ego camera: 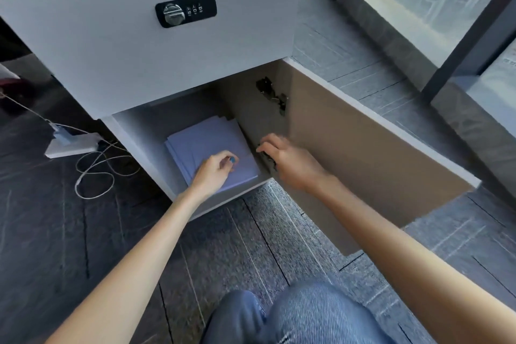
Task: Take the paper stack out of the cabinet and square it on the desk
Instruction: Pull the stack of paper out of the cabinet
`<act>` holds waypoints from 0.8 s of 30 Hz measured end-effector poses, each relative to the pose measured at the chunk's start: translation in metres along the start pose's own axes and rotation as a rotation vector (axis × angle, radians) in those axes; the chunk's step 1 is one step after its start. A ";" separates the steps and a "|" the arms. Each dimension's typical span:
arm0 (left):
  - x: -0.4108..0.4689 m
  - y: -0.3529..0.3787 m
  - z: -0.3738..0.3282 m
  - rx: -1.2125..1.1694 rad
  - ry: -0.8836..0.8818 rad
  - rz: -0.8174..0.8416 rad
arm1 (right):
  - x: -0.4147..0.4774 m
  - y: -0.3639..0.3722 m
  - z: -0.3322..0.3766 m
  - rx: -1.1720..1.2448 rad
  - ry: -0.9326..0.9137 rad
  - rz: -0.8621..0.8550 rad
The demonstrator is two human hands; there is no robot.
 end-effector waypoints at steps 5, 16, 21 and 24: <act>0.040 0.010 0.059 0.017 -0.053 -0.028 | 0.049 0.097 -0.015 0.153 0.097 0.136; 0.092 0.023 0.154 0.164 -0.197 -0.226 | 0.105 0.224 -0.031 0.283 0.163 0.279; 0.095 0.033 0.198 0.142 -0.632 -0.271 | 0.110 0.255 -0.031 0.263 0.122 0.392; 0.098 0.042 0.217 0.146 -0.751 -0.267 | 0.112 0.267 -0.032 0.239 0.126 0.443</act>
Point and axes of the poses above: each hand's wrist, its own x-axis towards the middle knuckle, its own y-axis out of the palm, z = x × y, the point moved 4 cm from there along x, towards the middle knuckle, and after that the axes turned 5 degrees about -x, right-handed, at the moved point
